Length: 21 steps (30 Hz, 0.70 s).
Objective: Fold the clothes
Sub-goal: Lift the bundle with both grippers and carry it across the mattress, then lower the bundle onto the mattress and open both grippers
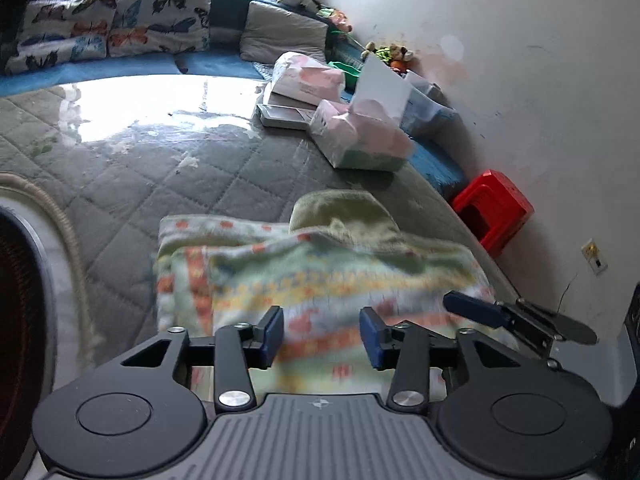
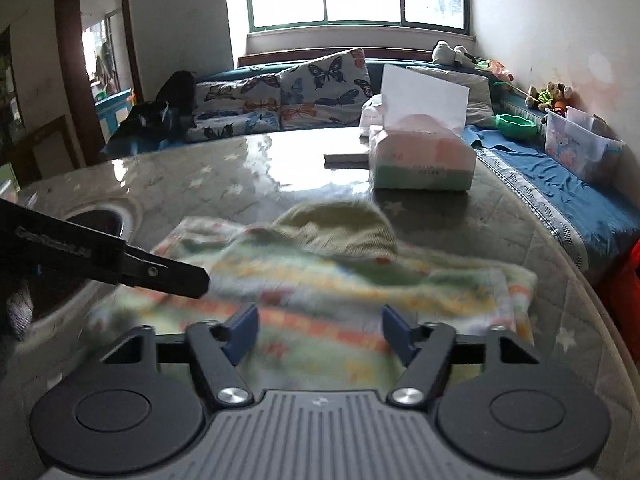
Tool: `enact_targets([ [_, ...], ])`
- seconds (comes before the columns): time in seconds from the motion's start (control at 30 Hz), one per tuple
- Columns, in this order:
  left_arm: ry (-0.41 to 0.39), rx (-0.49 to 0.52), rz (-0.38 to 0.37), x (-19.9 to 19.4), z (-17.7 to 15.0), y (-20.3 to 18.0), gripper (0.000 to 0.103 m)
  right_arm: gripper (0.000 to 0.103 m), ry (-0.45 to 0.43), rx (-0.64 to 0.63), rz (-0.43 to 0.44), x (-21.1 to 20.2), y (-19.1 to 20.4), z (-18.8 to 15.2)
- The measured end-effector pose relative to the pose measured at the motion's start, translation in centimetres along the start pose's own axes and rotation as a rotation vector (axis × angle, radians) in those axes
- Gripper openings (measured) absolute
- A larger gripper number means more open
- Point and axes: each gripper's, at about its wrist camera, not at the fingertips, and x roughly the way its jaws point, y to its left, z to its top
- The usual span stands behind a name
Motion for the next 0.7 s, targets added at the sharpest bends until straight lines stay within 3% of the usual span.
enact_targets([
  [0.27, -0.029, 0.076, 0.050, -2.4, -3.6, -0.2, 0.048, 0.079, -0.015, 0.000, -0.055, -2.3, 1.5, -2.9],
  [0.57, -0.057, 0.126, 0.081, -2.6, -4.8, -0.7, 0.053, 0.086, -0.028, 0.050, -0.076, -2.8, 1.4, -3.8],
  [0.7, -0.065, 0.139, 0.083, -3.2, -5.1, -1.1, 0.066, 0.094, -0.039, 0.046, -0.088, -3.0, 1.7, -4.0],
])
